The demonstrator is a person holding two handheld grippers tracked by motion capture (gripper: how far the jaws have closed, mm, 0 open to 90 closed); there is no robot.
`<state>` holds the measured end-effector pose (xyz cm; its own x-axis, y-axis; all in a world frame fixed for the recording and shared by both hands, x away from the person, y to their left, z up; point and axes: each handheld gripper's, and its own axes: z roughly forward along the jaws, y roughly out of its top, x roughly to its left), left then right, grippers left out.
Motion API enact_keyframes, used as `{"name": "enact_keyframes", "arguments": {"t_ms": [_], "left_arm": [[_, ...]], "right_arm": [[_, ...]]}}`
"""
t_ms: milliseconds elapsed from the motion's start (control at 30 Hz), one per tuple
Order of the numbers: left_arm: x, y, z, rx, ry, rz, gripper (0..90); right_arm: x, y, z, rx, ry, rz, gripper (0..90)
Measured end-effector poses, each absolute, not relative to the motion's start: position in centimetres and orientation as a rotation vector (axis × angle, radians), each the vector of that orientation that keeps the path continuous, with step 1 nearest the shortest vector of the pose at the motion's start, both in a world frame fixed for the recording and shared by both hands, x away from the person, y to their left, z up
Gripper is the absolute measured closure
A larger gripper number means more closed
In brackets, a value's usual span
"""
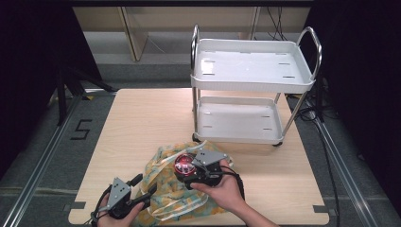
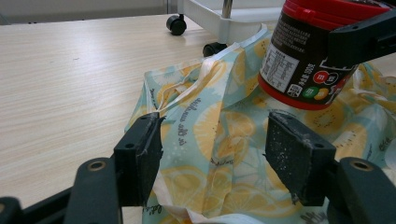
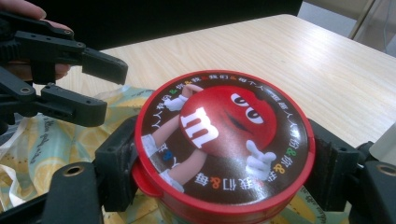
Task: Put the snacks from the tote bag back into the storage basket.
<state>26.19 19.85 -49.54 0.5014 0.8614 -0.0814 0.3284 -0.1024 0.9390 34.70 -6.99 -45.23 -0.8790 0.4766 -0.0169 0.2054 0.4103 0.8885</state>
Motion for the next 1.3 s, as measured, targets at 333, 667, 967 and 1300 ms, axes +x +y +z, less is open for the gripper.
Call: {"name": "enact_keyframes", "arguments": {"t_ms": [333, 667, 967, 1300], "left_arm": [[26.2, 19.9, -49.5, 1.671, 1.026, 0.629, 36.6], [26.2, 19.9, -49.5, 1.669, 1.028, 0.63, 36.9], [26.2, 19.9, -49.5, 1.669, 1.031, 0.633, 37.0], [26.2, 20.0, -49.5, 1.672, 1.021, 0.639, 37.0]], "right_arm": [[35.0, -7.3, -45.1, 0.615, 2.402, 1.446, 26.7], [35.3, -7.7, -44.8, 0.633, 2.382, 1.45, 26.7], [35.5, -8.2, -44.4, 0.662, 2.36, 1.451, 26.7], [35.8, -8.7, -43.9, 0.673, 2.338, 1.453, 26.7]]}}
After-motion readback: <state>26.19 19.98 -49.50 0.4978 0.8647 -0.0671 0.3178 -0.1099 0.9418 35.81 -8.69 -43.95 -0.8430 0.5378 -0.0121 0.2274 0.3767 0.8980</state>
